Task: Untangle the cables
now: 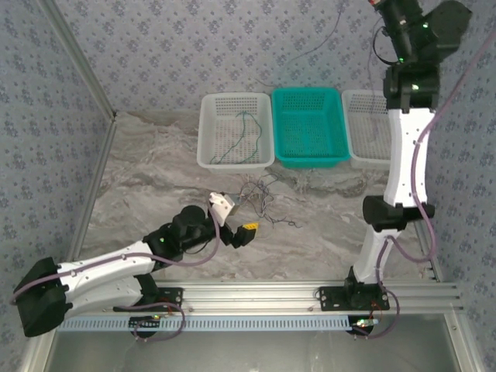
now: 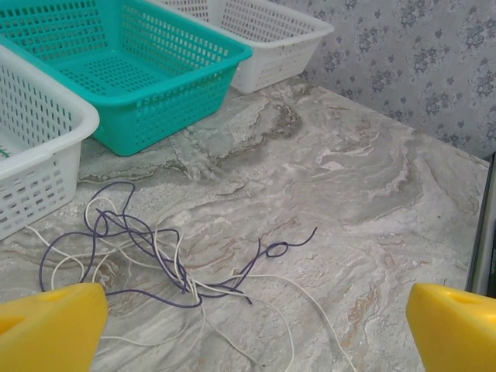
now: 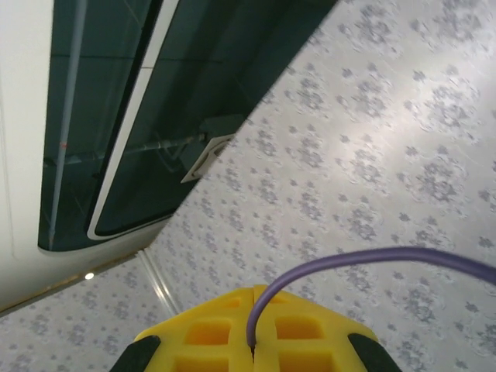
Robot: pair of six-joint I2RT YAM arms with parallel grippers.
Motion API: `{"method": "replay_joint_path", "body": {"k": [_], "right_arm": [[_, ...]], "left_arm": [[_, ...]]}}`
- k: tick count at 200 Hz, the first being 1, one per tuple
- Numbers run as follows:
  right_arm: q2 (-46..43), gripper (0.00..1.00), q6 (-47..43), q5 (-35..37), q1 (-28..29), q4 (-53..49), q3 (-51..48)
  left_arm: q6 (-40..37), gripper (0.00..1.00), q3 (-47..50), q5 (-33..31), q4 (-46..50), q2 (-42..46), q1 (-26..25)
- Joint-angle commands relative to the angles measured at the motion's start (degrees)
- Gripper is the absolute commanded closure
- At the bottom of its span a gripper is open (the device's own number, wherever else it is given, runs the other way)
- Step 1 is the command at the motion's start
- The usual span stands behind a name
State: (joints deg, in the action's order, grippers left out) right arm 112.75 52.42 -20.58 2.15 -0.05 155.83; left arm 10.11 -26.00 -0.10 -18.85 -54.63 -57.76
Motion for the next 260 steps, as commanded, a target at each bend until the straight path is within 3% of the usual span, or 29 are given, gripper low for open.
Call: {"method": "replay_joint_path", "body": {"k": [1,79,122,140,171,197,224,240,247,250,251,252,254,260], "right_arm": [[5.14,1.00,-3.49,-0.71,0.06,7.43,-0.10],[16.96,1.00,-9.59,-5.65,0.84,3.94,-4.58],[14.21,1.00,-7.32,-12.55,1.93,6.43,-26.33],[9.45,1.00,-6.02,-7.60,2.55,4.82,-39.45],[2.32,1.00,6.16,1.32,0.96,6.82,-61.74],[1.63,0.96,11.67,2.32,-1.55,-4.46,-63.64],[3.35,0.75,4.62,-2.80,-2.45,-21.90,-52.27],[1.77,0.58,-2.09,-1.13,-2.31,-28.94,-46.89],[0.05,0.46,-4.85,0.86,-2.16,-30.78,-45.70],[-0.61,0.36,-5.75,1.66,-2.01,-31.22,-45.56],[-1.00,0.31,-6.06,1.80,-2.04,-31.36,-45.59],[-1.33,0.15,-6.21,2.09,-2.04,-31.39,-45.60],[-1.97,0.04,-6.99,2.53,-1.93,-31.40,-45.61],[-3.89,0.00,-8.22,3.03,-1.96,-30.88,-46.42]], "left_arm": [[-0.08,0.01,1.41,-2.27,-0.11,3.62,-0.08],[0.09,0.01,5.31,-6.87,1.53,8.76,-0.06],[0.54,0.01,6.93,-8.88,2.95,12.14,0.01],[0.79,0.01,6.75,-9.68,4.73,13.57,0.01],[1.54,0.01,5.67,-9.63,7.92,14.62,0.14],[3.43,0.01,3.02,-10.50,13.25,12.85,0.36],[5.70,0.01,1.50,-10.44,13.66,9.68,0.45],[8.13,0.01,0.45,-13.70,13.16,7.21,0.54],[10.07,0.01,-0.50,-16.70,13.87,5.93,0.62],[10.94,0.01,-0.93,-17.95,14.31,5.14,0.75],[11.27,0.01,-1.05,-18.29,14.43,4.92,0.73],[11.57,0.01,-1.19,-18.63,14.62,4.73,0.77],[12.16,0.01,-1.54,-19.39,14.91,4.25,0.84],[14.01,0.01,-2.46,-20.91,15.97,2.88,1.17]]}}
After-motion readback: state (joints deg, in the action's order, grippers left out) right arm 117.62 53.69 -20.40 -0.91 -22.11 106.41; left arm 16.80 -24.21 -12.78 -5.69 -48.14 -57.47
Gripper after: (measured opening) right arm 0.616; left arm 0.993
